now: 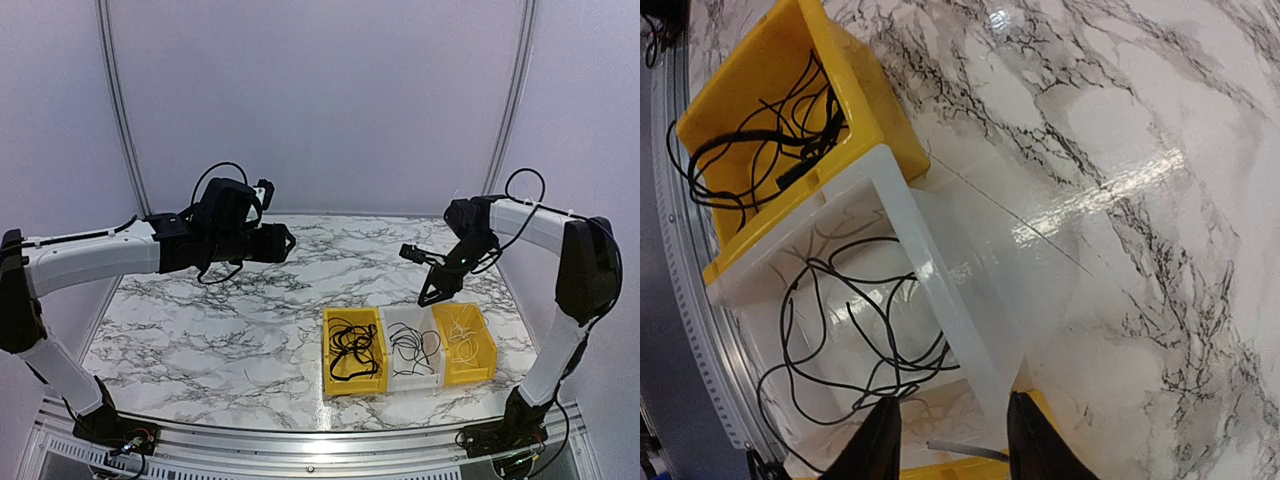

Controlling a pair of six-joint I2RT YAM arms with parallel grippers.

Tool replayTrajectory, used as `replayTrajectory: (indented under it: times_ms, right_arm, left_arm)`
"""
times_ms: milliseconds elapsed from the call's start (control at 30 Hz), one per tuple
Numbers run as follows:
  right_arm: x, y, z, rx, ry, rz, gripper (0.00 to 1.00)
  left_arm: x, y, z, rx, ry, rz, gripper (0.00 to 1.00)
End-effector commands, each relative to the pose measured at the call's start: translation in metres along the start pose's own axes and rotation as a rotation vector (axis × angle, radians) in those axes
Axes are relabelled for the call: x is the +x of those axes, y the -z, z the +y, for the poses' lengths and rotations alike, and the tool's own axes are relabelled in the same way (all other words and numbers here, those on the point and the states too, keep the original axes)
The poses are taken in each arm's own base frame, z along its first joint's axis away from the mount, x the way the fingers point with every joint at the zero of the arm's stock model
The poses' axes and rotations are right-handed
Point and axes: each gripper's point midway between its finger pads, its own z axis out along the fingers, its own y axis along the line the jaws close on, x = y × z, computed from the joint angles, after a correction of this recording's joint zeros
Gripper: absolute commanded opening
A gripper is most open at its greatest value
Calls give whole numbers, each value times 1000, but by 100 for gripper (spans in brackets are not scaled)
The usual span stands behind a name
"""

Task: Untangle the cables

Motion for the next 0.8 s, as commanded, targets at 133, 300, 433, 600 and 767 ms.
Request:
replayTrajectory:
  times_ms: [133,300,433,600,767]
  right_arm:
    - [-12,8,-12,74,9,-28,5]
    - [-11,35,-2,160,73,-52,0]
    - [17,49,4,227,92,-36,0]
    - [58,43,-4,268,52,8,0]
    - [78,27,-7,286,38,22,0]
  left_arm:
    - [-7,-2,-5,18,-6,-8,61]
    - [-4,-4,-5,19,-8,1,61]
    - [0,-8,-5,22,2,14,61]
    - [2,-12,-7,30,4,24,61]
    - [-1,-14,-10,40,-5,22,61]
